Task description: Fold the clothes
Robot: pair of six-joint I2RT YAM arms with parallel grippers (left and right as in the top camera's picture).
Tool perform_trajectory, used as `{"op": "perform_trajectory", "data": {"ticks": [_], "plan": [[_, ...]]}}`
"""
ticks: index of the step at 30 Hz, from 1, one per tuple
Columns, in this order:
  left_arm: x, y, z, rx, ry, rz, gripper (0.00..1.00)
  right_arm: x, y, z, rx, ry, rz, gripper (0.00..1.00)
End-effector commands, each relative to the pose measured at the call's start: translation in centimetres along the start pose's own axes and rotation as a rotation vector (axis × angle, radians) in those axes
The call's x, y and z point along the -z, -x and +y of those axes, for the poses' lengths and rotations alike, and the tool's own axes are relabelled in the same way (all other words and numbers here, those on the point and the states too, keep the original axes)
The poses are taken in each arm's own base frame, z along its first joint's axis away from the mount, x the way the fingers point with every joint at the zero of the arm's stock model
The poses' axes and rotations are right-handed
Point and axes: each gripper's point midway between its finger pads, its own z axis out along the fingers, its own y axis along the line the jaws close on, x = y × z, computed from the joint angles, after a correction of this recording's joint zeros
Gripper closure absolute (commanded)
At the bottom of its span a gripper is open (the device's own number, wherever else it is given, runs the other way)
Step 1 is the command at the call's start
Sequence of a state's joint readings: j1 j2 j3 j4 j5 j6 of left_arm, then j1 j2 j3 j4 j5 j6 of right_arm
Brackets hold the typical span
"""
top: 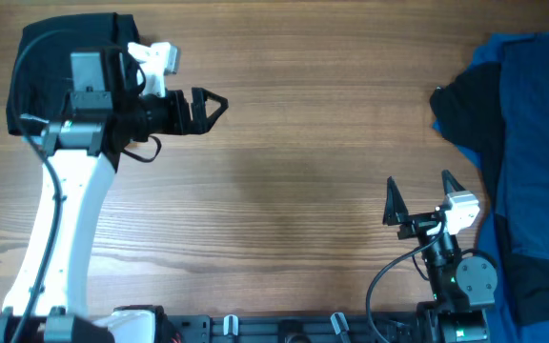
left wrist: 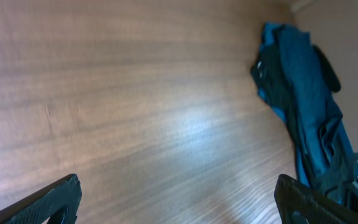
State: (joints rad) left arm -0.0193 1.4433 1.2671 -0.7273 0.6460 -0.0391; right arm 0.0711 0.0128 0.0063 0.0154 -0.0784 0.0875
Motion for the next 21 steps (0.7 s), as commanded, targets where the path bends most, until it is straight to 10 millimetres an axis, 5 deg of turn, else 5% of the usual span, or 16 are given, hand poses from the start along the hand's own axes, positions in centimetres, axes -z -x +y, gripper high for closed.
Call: {"op": "perform_trajectory", "data": {"ticks": [1, 8, 11, 13, 18, 21], "plan": [[-0.8, -0.3, 0.2, 0.024, -0.032, 0.033, 0.0, 0.1, 1.3, 0.2, 0.011, 0.012, -0.055, 0.0], [-1.0, -0.3, 0.4, 0.027, -0.031, 0.038, 0.0, 0.6, 5.1, 1.7, -0.032, 0.082, -0.1, 0.0], [-1.0, -0.3, 0.4, 0.027, -0.031, 0.037, 0.0, 1.0, 8.9, 2.1, -0.034, 0.082, -0.093, 0.0], [-1.0, -0.3, 0.4, 0.027, -0.031, 0.038, 0.0, 1.0, 13.3, 2.3, -0.034, 0.075, -0.088, 0.0], [-1.0, -0.3, 0.4, 0.027, -0.031, 0.037, 0.0, -3.5, 19.7, 1.5, -0.006, -0.002, 0.079, 0.0], [-1.0, -0.3, 0.4, 0.027, -0.031, 0.038, 0.0, -6.9, 20.7, 0.2, 0.046, -0.072, 0.213, 0.0]]}}
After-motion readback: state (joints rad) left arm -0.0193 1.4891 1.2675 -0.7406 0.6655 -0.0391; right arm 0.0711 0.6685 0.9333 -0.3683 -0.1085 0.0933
